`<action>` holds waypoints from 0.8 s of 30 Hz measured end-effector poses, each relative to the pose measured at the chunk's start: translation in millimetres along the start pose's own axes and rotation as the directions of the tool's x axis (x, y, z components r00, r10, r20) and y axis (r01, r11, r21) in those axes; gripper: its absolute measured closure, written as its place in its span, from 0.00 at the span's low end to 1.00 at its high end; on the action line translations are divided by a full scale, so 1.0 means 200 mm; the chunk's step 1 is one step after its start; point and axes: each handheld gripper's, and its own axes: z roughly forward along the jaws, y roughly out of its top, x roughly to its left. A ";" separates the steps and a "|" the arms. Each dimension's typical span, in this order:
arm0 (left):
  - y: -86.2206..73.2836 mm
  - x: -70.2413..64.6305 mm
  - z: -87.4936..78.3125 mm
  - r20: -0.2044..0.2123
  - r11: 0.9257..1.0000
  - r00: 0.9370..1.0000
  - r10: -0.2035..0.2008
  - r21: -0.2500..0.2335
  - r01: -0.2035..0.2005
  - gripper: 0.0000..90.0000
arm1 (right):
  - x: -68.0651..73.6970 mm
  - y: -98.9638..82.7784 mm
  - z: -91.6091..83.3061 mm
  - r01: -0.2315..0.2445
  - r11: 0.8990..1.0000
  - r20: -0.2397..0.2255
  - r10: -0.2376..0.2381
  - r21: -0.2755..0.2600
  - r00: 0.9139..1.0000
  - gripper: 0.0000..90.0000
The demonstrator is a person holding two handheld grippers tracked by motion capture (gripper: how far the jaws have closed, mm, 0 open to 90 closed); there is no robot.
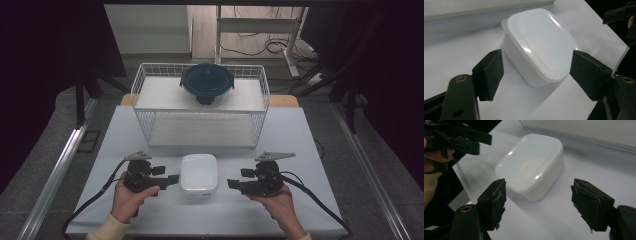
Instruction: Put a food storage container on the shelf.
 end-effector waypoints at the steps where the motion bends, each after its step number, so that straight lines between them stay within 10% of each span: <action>1: 0.00 0.01 0.01 0.008 1.000 1.000 -0.009 0.005 0.009 0.31 | 0.00 0.01 0.01 -0.003 1.000 -0.004 0.003 0.003 1.000 0.32; 11: 0.04 0.09 0.13 0.067 0.995 0.994 -0.091 0.048 0.088 0.34 | -0.05 0.05 0.17 -0.086 0.996 -0.060 0.088 0.030 0.994 0.39; 24: 0.05 0.18 0.22 0.134 0.974 0.966 -0.222 0.074 0.214 0.40 | -0.16 0.05 0.37 -0.206 0.975 -0.126 0.215 0.080 0.969 0.47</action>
